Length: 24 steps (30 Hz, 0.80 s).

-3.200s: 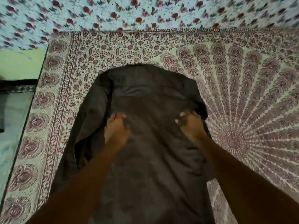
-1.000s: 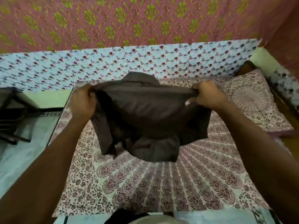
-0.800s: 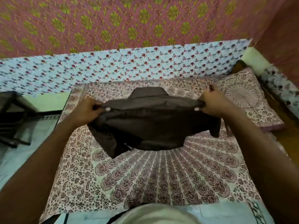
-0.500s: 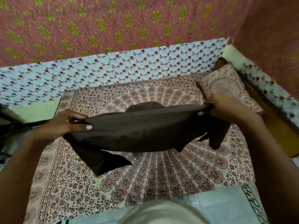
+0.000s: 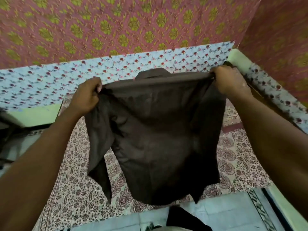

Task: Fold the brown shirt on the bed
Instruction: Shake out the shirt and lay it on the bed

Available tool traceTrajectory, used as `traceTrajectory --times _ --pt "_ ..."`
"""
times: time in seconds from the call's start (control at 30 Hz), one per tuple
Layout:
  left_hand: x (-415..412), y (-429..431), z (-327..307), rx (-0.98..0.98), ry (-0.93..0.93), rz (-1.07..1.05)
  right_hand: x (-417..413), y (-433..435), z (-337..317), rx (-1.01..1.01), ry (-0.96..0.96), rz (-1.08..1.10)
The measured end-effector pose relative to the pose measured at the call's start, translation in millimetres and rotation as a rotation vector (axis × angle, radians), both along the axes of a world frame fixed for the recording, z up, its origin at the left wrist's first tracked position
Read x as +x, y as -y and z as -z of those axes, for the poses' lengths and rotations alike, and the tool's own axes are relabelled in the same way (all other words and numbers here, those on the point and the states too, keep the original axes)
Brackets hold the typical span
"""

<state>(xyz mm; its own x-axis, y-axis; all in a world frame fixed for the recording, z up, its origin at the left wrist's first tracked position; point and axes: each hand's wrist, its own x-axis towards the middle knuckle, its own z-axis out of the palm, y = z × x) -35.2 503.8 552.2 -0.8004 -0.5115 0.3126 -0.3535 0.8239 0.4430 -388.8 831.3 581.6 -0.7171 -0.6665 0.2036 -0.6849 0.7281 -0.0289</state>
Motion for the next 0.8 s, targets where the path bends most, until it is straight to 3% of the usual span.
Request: traceTrajectory --times 0.13,0.37,0.5,0.63,0.8 --pt "-31.0 27.7 25.7 -0.011 0.068 -0.13 -41.1 37.8 31.3 -0.049 0.112 0.055" --pt "-89.3 92.1 114.8 0.115 0.295 -0.307 -123.1 130.0 138.5 0.109 0.295 -0.062" --pt "-129.3 137.3 194.0 0.156 0.467 -0.376 -161.5 188.0 217.9 0.115 0.294 -0.071" --pt "-178.7 173.6 268.9 0.162 0.592 -0.52 -196.2 248.8 303.3 0.066 0.168 -0.051" --pt "-235.0 221.4 372.3 0.085 0.682 -0.466 -233.6 315.7 410.8 0.067 0.18 0.007"
